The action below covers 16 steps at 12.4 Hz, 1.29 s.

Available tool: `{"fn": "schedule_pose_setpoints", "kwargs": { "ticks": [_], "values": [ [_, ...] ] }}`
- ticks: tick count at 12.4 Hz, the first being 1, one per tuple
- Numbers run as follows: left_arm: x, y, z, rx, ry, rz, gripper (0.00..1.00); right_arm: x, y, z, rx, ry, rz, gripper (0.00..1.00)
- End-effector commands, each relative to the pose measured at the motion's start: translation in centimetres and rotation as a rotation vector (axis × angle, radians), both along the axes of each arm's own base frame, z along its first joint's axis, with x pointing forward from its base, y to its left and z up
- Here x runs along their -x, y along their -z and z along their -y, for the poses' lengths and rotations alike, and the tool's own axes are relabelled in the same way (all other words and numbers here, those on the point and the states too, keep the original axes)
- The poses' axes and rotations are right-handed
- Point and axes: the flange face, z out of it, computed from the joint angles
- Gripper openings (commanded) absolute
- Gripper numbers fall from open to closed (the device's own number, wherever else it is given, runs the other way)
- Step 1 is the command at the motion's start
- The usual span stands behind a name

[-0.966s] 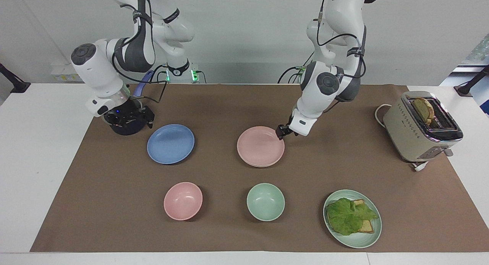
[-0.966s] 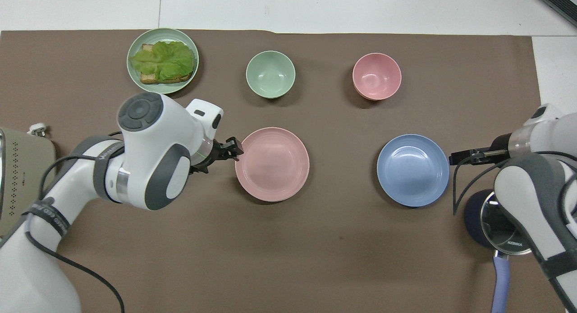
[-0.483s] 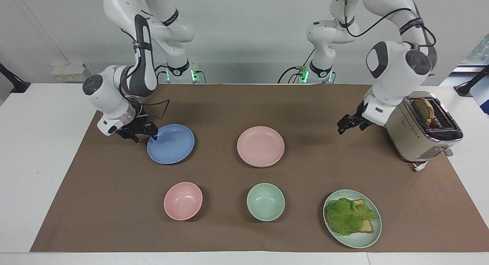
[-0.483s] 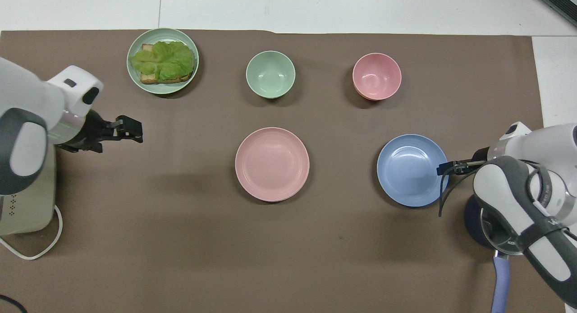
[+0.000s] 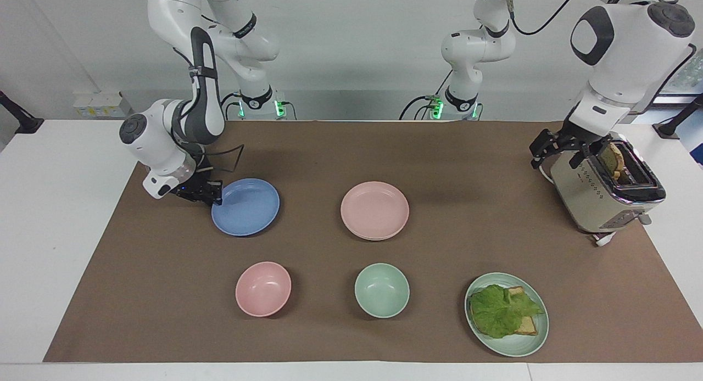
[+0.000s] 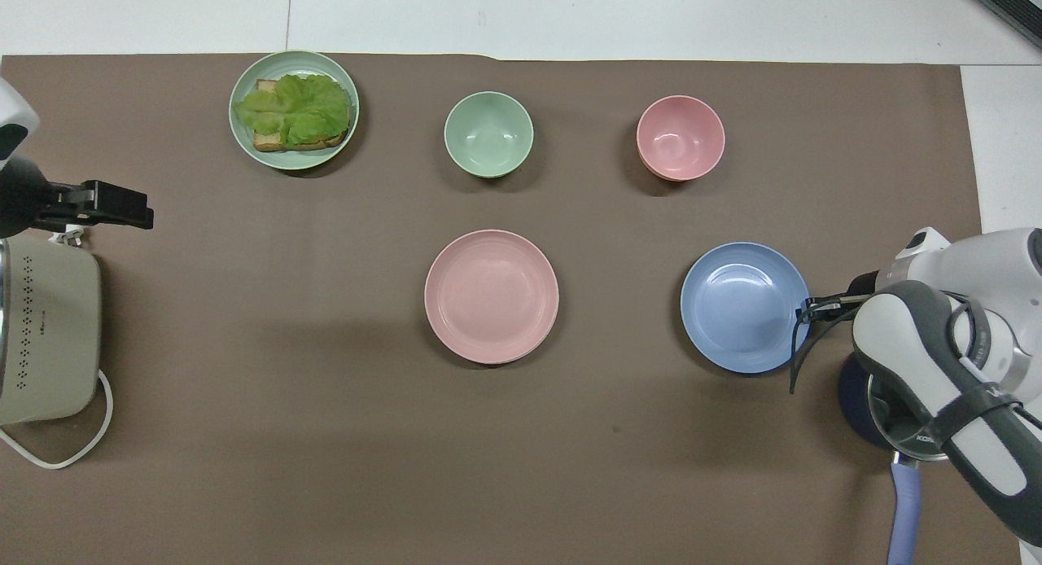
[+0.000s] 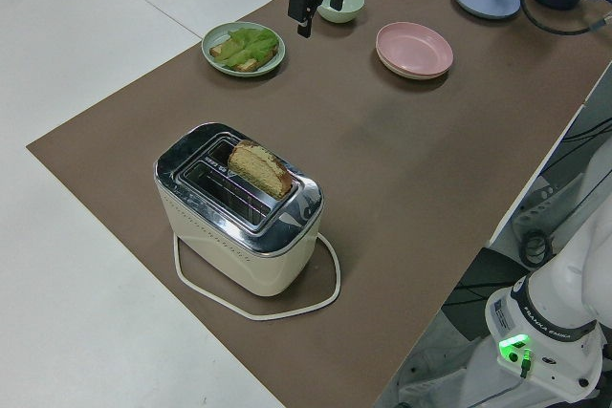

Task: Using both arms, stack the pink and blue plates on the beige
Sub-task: 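Grasp the blue plate rim with the right gripper and carry it onto the pink plate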

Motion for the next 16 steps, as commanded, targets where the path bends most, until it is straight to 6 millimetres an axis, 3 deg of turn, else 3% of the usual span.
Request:
{"fn": "schedule_pose_setpoints", "kwargs": {
  "ticks": [1, 3, 5, 8, 10, 12, 14, 16],
  "values": [
    [-0.1, -1.6, 1.1, -0.011, 0.025, -0.032, 1.0, 0.3, -0.5, 0.2, -0.06, 0.029, 0.013, 0.0],
    [-0.2, -2.9, 1.5, -0.007, -0.027, -0.017, 1.0, -0.2, -3.3, -0.1, -0.066, 0.028, 0.041, 0.0],
    [-0.1, -2.8, 1.6, -0.006, -0.025, -0.019, 1.0, -1.5, -6.6, -2.2, -0.078, 0.005, 0.051, 0.0],
    [0.2, -2.9, 1.6, -0.009, -0.023, -0.026, 1.0, -3.0, -7.8, -10.1, -0.075, 0.046, 0.035, 0.0],
    [0.2, -2.8, 1.4, -0.019, -0.025, -0.029, 1.0, -4.1, -8.6, -14.1, -0.088, 0.109, 0.032, 0.0],
    [0.4, -2.6, 1.1, -0.028, -0.024, -0.043, 1.0, -4.9, -9.7, -21.2, -0.093, 0.195, 0.053, 0.0],
    [0.5, -2.6, 1.1, -0.053, -0.02, -0.047, 1.0, -5.8, -8.3, -26.4, -0.102, 0.236, 0.06, 0.0],
    [0.5, -2.5, 1.0, -0.052, -0.021, -0.049, 1.0, -4.9, -8.0, -31.3, -0.105, 0.273, 0.036, 0.0]
  ]
}}
